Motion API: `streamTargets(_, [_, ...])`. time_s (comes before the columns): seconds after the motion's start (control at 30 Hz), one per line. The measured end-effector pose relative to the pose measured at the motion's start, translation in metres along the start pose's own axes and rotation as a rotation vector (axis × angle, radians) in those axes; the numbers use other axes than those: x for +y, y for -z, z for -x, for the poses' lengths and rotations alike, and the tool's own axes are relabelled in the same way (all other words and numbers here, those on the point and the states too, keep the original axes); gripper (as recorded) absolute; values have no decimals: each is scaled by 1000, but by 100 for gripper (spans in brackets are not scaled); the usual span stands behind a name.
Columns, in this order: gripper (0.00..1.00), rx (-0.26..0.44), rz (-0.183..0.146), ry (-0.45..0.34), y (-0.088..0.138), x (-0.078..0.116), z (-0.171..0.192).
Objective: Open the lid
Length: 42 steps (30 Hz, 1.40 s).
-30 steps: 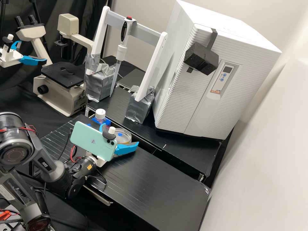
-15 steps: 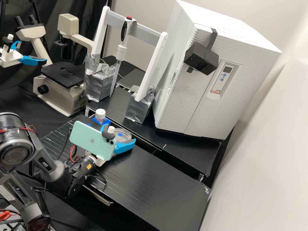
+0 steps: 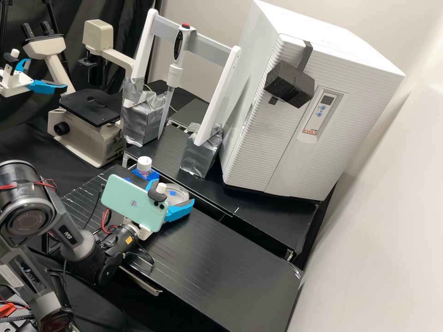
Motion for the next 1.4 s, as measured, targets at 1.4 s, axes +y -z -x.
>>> streamTargets(1.4, [0, -164, -207, -193, -45, 59, 12])
